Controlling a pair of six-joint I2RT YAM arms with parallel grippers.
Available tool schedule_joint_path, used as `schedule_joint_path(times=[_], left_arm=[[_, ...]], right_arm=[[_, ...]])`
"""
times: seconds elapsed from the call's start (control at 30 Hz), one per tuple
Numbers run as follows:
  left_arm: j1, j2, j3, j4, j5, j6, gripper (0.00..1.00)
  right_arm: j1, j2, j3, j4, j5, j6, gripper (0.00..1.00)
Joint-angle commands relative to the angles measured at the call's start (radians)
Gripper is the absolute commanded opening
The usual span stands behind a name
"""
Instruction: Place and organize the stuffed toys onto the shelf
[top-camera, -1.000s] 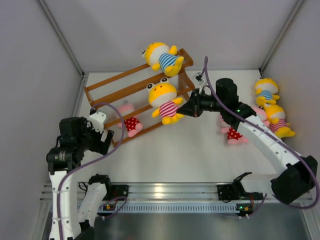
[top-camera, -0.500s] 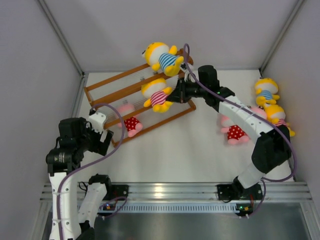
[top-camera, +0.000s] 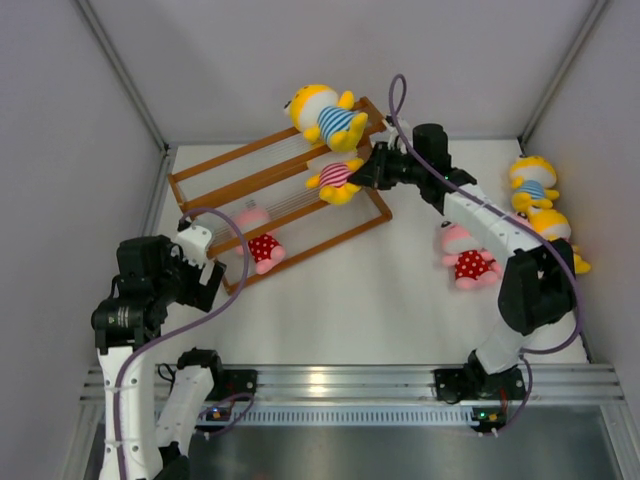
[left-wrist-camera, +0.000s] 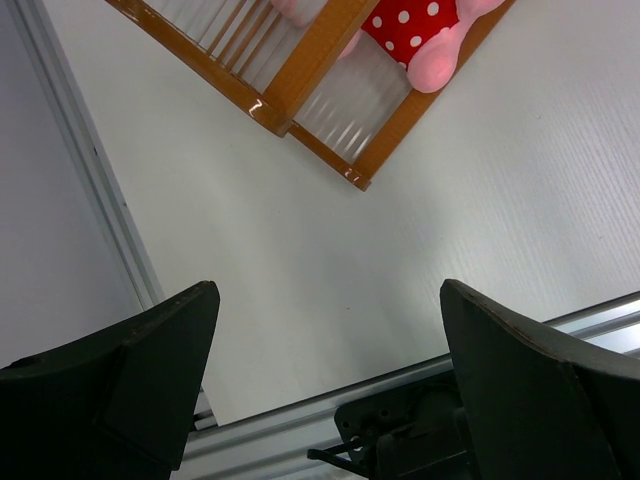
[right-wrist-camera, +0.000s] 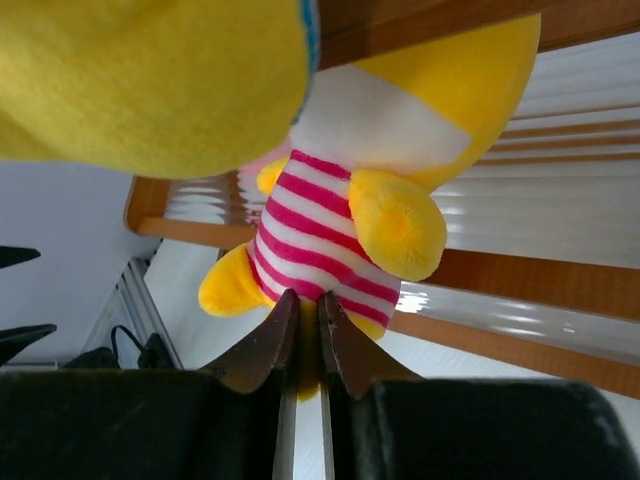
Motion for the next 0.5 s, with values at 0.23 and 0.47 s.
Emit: schedule_joint_path(times=[0.23, 0.47], left_arm=[[0.005, -0.007, 0.033, 0.005, -0.013, 0.014, 0.98], [0.005, -0.013, 0.025, -0.001, -0.017, 0.02, 0.98]], right_arm=[[-0.065, 0.085, 0.08, 0.058, -0.002, 0.048, 0.51], [-0.069, -0.022, 0.019, 0.067, 0.082, 0.028, 0.69]])
